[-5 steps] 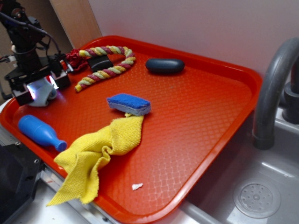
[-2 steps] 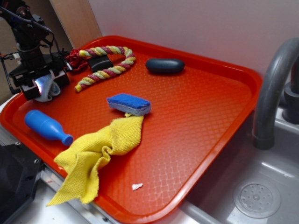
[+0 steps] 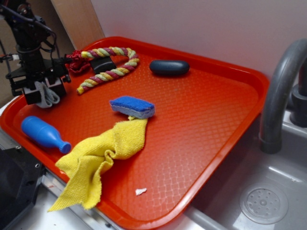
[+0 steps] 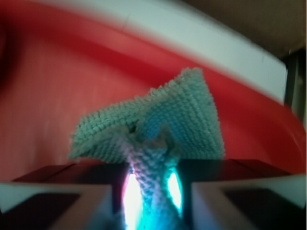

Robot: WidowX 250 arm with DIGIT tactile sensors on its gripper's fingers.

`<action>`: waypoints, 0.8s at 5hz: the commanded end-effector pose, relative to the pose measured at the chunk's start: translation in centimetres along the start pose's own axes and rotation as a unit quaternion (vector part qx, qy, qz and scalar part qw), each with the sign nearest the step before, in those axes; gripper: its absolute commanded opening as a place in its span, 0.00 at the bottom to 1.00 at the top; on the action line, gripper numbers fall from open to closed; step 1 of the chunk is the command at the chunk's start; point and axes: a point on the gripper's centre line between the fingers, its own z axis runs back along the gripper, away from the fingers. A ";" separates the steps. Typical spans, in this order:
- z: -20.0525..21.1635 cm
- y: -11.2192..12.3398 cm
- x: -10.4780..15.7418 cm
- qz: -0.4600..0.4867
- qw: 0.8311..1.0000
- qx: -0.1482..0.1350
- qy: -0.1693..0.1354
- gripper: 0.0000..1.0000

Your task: Grab the blue cloth.

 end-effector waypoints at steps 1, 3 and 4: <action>13.5 -3.3 -4.1 -0.241 0.964 -0.110 0.017 0.00; 24.0 -3.8 -8.4 -0.475 0.859 -0.190 0.021 0.00; 24.9 -3.8 -8.2 -0.577 0.796 -0.173 -0.055 0.00</action>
